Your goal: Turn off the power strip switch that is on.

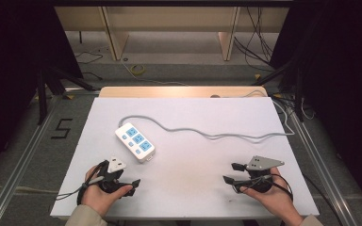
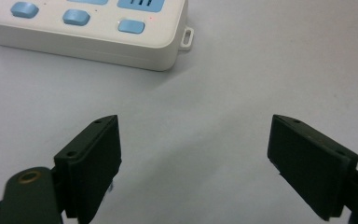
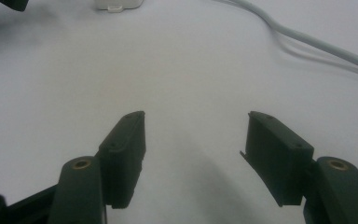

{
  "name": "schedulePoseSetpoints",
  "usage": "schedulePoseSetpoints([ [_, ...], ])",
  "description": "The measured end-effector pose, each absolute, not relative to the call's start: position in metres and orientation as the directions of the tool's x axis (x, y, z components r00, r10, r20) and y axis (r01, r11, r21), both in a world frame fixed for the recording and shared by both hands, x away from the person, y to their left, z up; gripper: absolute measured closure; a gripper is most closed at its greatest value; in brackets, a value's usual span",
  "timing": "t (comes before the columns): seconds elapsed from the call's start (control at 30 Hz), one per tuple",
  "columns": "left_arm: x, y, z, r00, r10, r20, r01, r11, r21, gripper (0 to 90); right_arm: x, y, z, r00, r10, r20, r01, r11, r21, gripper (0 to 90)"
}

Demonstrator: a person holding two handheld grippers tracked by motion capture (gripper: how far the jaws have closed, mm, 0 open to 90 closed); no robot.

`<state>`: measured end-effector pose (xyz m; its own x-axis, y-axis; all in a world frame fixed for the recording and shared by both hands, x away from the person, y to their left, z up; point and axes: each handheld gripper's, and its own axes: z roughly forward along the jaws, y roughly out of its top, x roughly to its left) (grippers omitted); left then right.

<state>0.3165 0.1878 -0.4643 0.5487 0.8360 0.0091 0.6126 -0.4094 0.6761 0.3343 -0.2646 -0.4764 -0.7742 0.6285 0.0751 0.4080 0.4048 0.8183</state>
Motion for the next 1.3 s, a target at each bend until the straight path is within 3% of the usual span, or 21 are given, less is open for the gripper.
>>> schedulePoseSetpoints([
  [0.27, 0.316, 0.187, -0.456, 0.554, 0.832, 0.026, 0.608, -0.426, 0.670, 24.3, 0.334, -0.265, -0.476, -0.774, 0.629, 0.071, 0.403, 0.404, 0.821, 38.8],
  [0.93, 0.315, 0.195, -0.447, 0.514, 0.855, 0.063, 0.644, -0.434, 0.630, 88.5, 0.334, -0.264, -0.475, -0.777, 0.626, 0.070, 0.402, 0.408, 0.819, 38.8],
  [1.3, 0.317, 0.194, -0.444, 0.508, 0.858, 0.079, 0.667, -0.450, 0.594, 89.8, 0.334, -0.263, -0.475, -0.777, 0.626, 0.071, 0.403, 0.407, 0.820, 38.8],
])
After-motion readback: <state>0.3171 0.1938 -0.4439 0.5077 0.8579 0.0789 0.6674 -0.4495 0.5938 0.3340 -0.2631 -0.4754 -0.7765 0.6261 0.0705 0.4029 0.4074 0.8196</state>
